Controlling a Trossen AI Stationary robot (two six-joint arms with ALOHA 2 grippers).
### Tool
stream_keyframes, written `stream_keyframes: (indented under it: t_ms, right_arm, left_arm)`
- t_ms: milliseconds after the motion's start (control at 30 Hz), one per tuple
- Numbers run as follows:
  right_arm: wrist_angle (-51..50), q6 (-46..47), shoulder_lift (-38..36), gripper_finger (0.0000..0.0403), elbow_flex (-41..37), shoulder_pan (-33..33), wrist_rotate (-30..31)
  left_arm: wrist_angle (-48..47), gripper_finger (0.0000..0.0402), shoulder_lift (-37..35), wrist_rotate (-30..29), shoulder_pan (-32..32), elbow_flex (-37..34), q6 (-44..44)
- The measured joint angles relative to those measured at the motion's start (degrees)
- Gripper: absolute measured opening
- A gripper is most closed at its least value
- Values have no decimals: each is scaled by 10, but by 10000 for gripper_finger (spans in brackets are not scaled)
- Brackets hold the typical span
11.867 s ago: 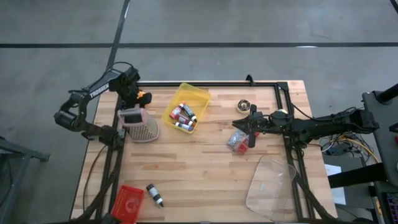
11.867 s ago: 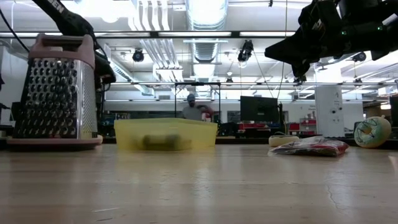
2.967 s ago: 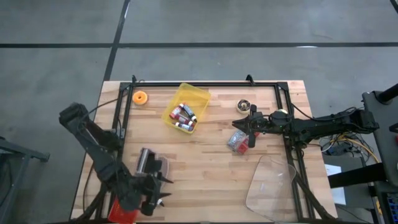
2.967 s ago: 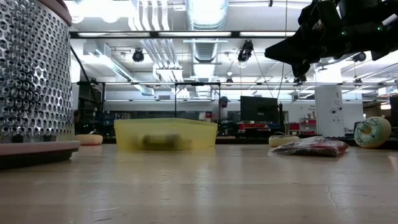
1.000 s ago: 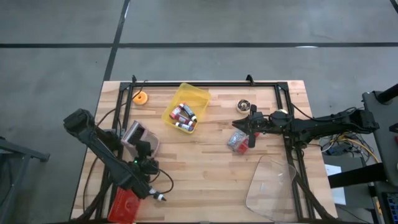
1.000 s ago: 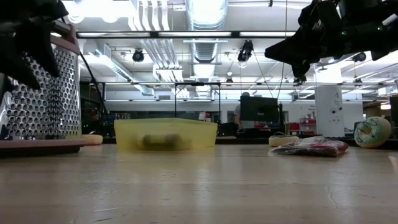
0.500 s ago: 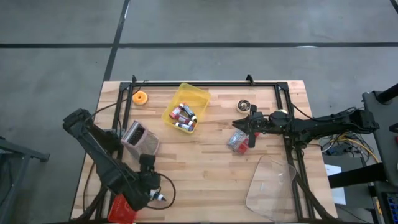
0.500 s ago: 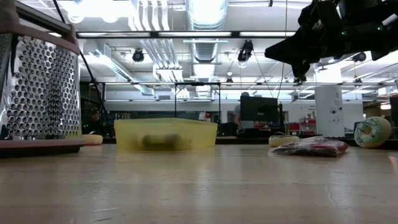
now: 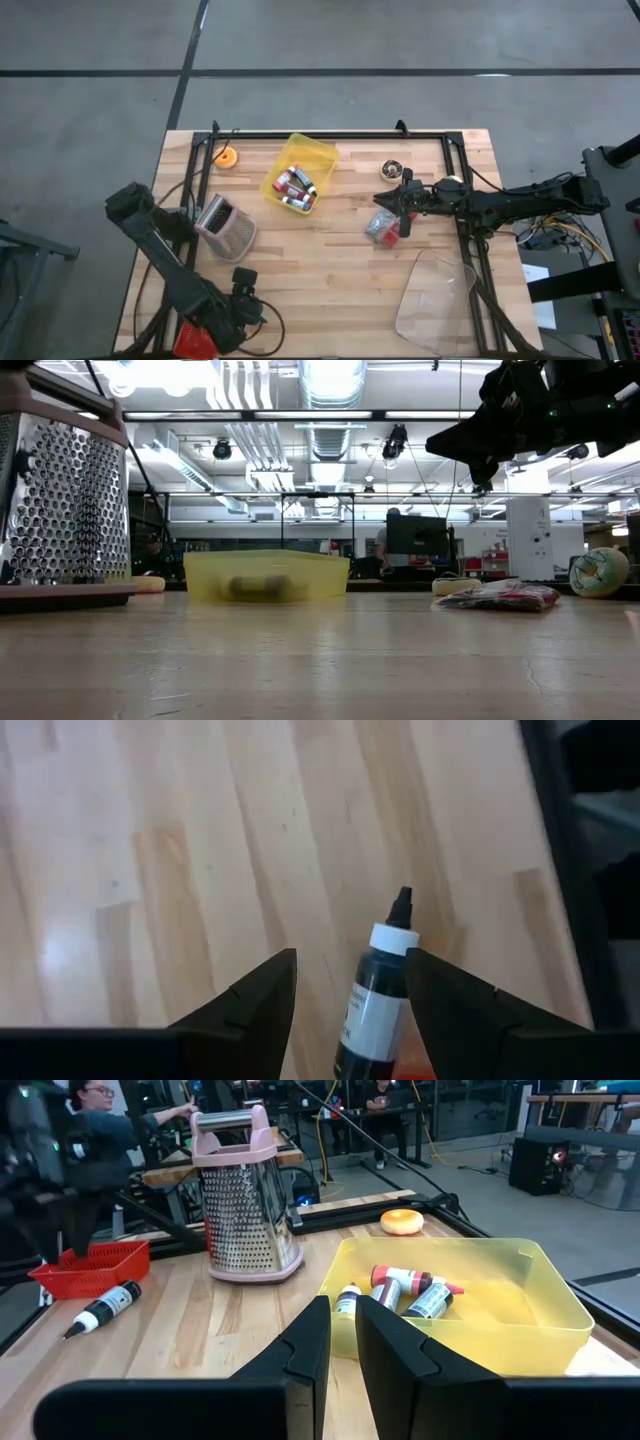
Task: Pick & Place Food Item
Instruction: Put the black food coloring into the yellow bin
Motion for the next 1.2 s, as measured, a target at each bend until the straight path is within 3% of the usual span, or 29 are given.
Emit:
stream_keyframes:
  t_ms: [467, 1200]
  right_arm:
    - [0, 0, 0, 47, 0, 0, 0]
    - [0, 0, 0, 47, 0, 0, 0]
  left_arm:
    - [41, 193, 110, 60, 0, 3, -22]
    - [106, 193, 110, 67, 0, -47, -46]
